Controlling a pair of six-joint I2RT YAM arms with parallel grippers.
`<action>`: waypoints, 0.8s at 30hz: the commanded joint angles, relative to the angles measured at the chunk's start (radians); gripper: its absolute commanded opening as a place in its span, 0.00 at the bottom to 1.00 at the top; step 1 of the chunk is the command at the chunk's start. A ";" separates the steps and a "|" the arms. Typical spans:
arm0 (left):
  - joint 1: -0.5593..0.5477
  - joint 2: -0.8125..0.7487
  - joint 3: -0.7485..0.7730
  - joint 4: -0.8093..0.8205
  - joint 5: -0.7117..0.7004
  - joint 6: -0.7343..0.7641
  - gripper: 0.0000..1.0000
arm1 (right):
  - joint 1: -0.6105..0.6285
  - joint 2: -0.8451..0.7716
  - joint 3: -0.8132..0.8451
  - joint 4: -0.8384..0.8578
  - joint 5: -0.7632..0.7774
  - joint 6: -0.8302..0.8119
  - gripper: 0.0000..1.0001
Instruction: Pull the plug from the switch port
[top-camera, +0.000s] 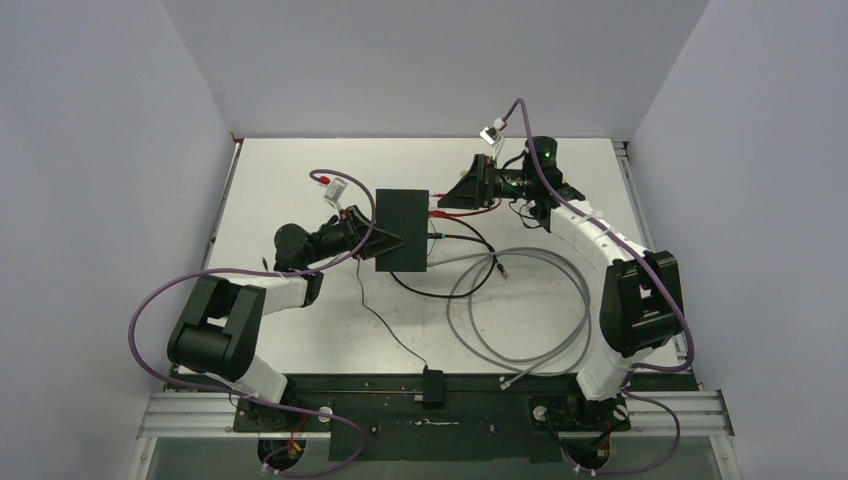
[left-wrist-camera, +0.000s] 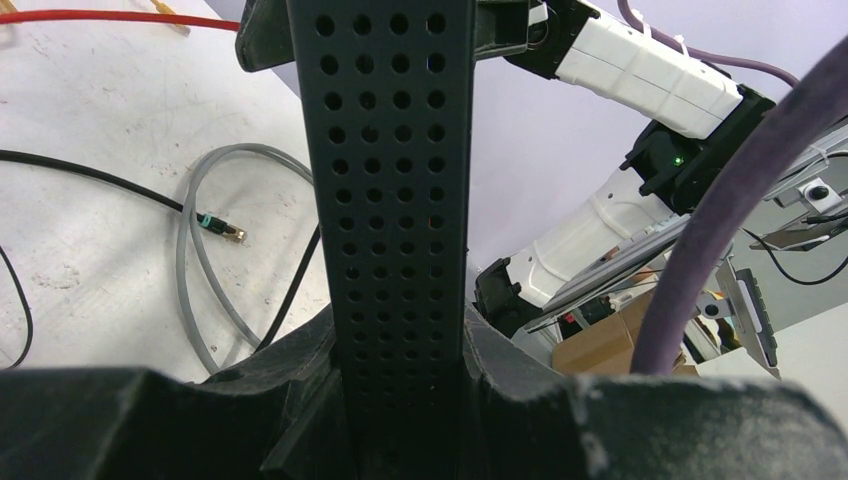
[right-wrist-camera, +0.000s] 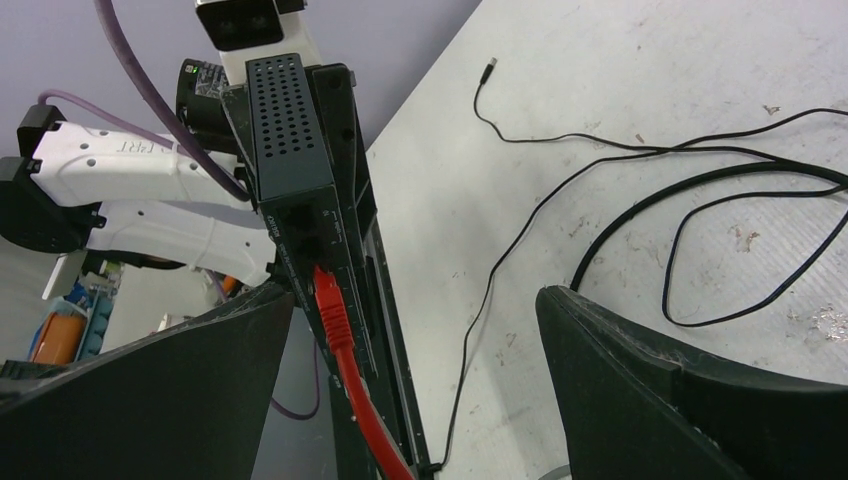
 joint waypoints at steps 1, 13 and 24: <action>0.001 -0.027 0.059 0.145 -0.003 -0.004 0.00 | 0.020 -0.067 0.000 0.016 -0.060 -0.055 0.97; -0.001 -0.032 0.063 0.136 -0.002 0.004 0.00 | 0.058 -0.059 0.011 -0.018 -0.094 -0.079 0.92; 0.000 -0.031 0.068 0.131 -0.005 0.013 0.00 | 0.073 -0.040 0.032 -0.003 -0.116 -0.065 0.75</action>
